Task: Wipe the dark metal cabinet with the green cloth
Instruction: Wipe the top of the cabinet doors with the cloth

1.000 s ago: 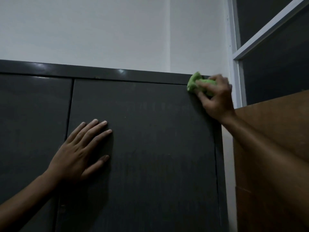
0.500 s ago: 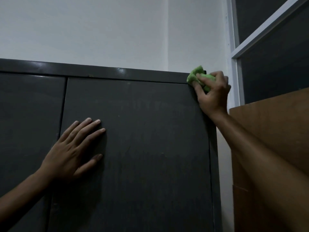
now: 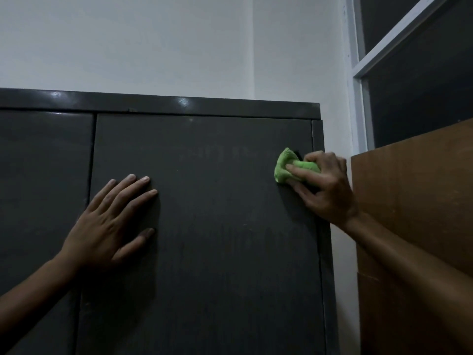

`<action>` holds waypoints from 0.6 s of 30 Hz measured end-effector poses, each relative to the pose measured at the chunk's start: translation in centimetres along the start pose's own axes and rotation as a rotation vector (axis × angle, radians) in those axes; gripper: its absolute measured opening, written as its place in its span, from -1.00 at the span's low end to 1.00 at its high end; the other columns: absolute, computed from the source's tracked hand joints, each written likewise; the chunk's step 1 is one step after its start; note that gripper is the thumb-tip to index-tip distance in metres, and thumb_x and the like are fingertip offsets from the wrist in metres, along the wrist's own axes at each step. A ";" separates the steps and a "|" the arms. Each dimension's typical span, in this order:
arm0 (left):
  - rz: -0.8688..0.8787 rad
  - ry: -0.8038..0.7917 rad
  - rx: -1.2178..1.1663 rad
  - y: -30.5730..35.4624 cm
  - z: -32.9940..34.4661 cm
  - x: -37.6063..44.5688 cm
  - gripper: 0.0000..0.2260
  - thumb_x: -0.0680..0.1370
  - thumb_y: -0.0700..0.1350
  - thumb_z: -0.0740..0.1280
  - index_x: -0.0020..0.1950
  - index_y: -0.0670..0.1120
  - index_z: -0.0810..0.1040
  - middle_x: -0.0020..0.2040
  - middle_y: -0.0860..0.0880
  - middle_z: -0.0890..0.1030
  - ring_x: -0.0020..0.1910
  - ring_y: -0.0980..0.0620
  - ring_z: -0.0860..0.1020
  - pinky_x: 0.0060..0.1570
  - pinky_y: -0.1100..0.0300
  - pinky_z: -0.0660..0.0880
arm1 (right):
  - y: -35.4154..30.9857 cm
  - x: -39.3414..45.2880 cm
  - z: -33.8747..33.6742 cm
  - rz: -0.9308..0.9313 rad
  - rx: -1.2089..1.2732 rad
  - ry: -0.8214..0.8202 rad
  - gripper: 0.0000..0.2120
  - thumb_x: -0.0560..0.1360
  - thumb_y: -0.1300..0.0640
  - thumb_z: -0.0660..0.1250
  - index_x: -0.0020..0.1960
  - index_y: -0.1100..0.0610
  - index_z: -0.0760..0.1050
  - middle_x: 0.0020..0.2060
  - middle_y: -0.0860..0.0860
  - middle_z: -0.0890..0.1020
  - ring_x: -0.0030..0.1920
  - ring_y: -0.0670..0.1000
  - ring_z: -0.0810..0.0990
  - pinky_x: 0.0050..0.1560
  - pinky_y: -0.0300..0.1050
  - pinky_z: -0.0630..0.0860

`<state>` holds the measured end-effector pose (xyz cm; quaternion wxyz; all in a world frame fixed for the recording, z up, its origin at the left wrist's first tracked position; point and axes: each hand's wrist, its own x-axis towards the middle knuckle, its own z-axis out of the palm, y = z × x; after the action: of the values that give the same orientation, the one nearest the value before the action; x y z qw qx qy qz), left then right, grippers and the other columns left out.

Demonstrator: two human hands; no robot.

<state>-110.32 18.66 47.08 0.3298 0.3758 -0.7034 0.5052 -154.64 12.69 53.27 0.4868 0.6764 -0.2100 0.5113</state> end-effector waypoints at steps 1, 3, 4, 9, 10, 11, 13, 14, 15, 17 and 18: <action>-0.002 0.001 -0.001 0.1 0.0 0.1 -0.34 0.62 0.31 0.00 0.55 -0.12 0.30 0.59 -0.16 0.22 0.60 -0.14 0.12 0.58 -0.10 0.00 | 0.6 0.3 -0.4 -0.009 -0.009 -0.018 -0.67 0.53 -0.07 0.36 0.21 0.06 0.63 0.02 0.16 0.55 0.02 0.16 0.48 0.03 0.05 0.32; -0.003 -0.001 0.002 0.1 0.0 0.1 -0.34 0.62 0.30 0.00 0.55 -0.12 0.30 0.59 -0.15 0.22 0.60 -0.14 0.12 0.58 -0.11 0.01 | 1.4 2.8 -0.3 0.103 -0.016 0.041 -0.70 0.52 -0.03 0.40 0.20 0.07 0.63 0.00 0.16 0.55 0.01 0.18 0.49 0.03 0.04 0.32; -0.004 -0.002 0.002 0.0 0.1 0.0 -0.34 0.62 0.30 0.01 0.55 -0.11 0.30 0.59 -0.15 0.22 0.60 -0.14 0.12 0.58 -0.11 0.01 | 1.4 4.2 0.0 0.196 -0.017 0.089 -0.71 0.52 0.00 0.42 0.19 0.06 0.64 0.00 0.16 0.55 0.01 0.18 0.50 0.03 0.04 0.33; 0.004 0.000 0.013 -0.4 0.4 -0.1 -0.34 0.61 0.29 0.04 0.56 -0.10 0.28 0.60 -0.13 0.19 0.61 -0.13 0.11 0.58 -0.13 0.02 | -2.2 0.7 1.1 0.088 0.034 0.071 -0.70 0.54 -0.04 0.37 0.24 0.00 0.60 0.00 0.13 0.54 -0.01 0.14 0.48 -0.01 0.06 0.35; 0.009 0.002 0.016 -0.4 0.5 -0.1 -0.34 0.61 0.29 0.05 0.56 -0.11 0.27 0.60 -0.13 0.19 0.61 -0.13 0.11 0.57 -0.13 0.02 | -2.3 -1.0 0.6 -0.008 0.035 0.015 -0.70 0.55 -0.05 0.36 0.24 0.01 0.59 0.00 0.14 0.54 -0.02 0.13 0.48 -0.02 0.06 0.35; 0.012 0.004 0.021 -0.5 0.5 -0.1 -0.34 0.61 0.29 0.05 0.57 -0.11 0.27 0.60 -0.14 0.19 0.61 -0.14 0.11 0.57 -0.14 0.03 | -1.8 -1.9 0.0 -0.075 0.020 -0.036 -0.70 0.55 -0.05 0.37 0.24 0.02 0.60 0.00 0.16 0.55 -0.03 0.14 0.48 -0.02 0.07 0.36; 0.011 0.006 0.029 -0.5 0.7 -0.2 -0.34 0.61 0.29 0.04 0.57 -0.10 0.26 0.60 -0.14 0.19 0.61 -0.14 0.11 0.57 -0.15 0.03 | -0.2 -0.8 -0.5 -0.085 -0.021 -0.057 -0.69 0.53 -0.02 0.38 0.22 0.06 0.62 -0.01 0.19 0.56 -0.04 0.16 0.49 -0.03 0.10 0.40; 0.012 0.009 0.031 -0.5 0.8 -0.2 -0.34 0.61 0.29 0.03 0.57 -0.10 0.25 0.60 -0.15 0.20 0.60 -0.15 0.12 0.57 -0.15 0.03 | 0.3 0.9 -0.3 -0.004 -0.024 -0.018 -0.70 0.53 -0.01 0.38 0.21 0.08 0.63 -0.02 0.19 0.56 -0.04 0.17 0.50 -0.04 0.13 0.42; 0.013 0.008 0.031 -0.6 0.8 -0.2 -0.34 0.61 0.29 0.03 0.57 -0.10 0.25 0.60 -0.15 0.20 0.60 -0.15 0.12 0.57 -0.15 0.03 | 0.5 2.8 -0.1 0.112 -0.026 0.042 -0.71 0.53 -0.01 0.39 0.21 0.08 0.63 -0.03 0.18 0.56 -0.04 0.18 0.50 -0.04 0.14 0.42; 0.013 0.005 0.026 -0.7 0.8 -0.2 -0.34 0.62 0.30 0.02 0.58 -0.10 0.25 0.60 -0.15 0.20 0.60 -0.15 0.11 0.57 -0.14 0.02 | -0.4 5.2 0.6 0.280 -0.011 0.145 -0.72 0.52 -0.01 0.41 0.19 0.05 0.64 -0.04 0.15 0.55 -0.04 0.16 0.51 -0.04 0.09 0.40; 0.010 0.002 0.025 -0.7 0.7 -0.2 -0.34 0.62 0.30 0.02 0.57 -0.10 0.25 0.60 -0.15 0.19 0.61 -0.15 0.11 0.57 -0.13 0.01 | -1.2 5.0 1.1 0.272 -0.008 0.160 -0.72 0.52 -0.02 0.40 0.20 0.03 0.63 -0.04 0.14 0.55 -0.04 0.16 0.50 -0.05 0.07 0.39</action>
<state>-109.66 17.83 47.06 0.3231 0.3758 -0.6986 0.5161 -151.17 13.33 57.24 0.4312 0.5968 -0.2622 0.6239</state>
